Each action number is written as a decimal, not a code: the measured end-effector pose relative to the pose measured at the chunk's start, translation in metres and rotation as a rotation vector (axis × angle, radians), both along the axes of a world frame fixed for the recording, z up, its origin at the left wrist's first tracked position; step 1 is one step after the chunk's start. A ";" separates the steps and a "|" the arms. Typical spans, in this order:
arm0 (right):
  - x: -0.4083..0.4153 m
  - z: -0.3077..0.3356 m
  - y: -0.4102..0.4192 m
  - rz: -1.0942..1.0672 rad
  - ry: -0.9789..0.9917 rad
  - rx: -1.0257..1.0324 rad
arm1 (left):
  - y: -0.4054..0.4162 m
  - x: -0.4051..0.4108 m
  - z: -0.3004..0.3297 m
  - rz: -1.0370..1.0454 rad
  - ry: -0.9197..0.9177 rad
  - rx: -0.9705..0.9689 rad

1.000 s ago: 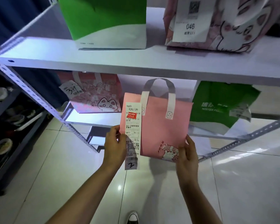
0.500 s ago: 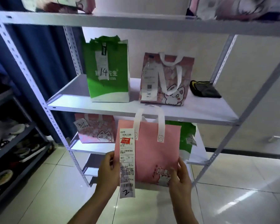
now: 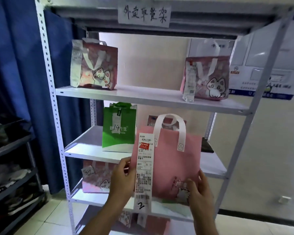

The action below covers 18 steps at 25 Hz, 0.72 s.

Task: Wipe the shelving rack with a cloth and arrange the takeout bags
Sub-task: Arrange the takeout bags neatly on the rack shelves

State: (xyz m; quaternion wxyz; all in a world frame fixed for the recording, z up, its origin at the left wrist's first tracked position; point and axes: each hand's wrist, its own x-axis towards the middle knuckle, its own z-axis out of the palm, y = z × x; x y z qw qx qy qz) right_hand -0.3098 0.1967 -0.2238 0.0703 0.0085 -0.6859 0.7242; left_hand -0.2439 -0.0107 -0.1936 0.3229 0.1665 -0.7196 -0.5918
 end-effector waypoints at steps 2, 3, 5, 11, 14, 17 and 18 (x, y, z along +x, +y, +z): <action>-0.005 0.040 0.000 0.014 0.066 -0.022 | -0.001 0.002 0.033 -0.007 0.086 -0.010; -0.007 0.060 -0.001 0.030 0.102 -0.031 | -0.002 0.004 0.051 -0.011 0.131 -0.018; -0.013 0.097 -0.006 0.060 0.173 -0.023 | -0.006 0.006 0.085 -0.027 0.212 -0.026; -0.032 0.191 -0.035 0.150 0.344 -0.010 | -0.032 0.003 0.167 -0.041 0.341 -0.094; -0.048 0.219 -0.053 0.158 0.394 0.000 | -0.051 -0.010 0.190 -0.038 0.383 -0.095; -0.066 0.239 -0.072 0.156 0.423 0.022 | -0.071 -0.028 0.208 -0.037 0.411 -0.105; -0.073 0.246 -0.081 0.160 0.429 0.031 | -0.080 -0.035 0.214 -0.040 0.418 -0.110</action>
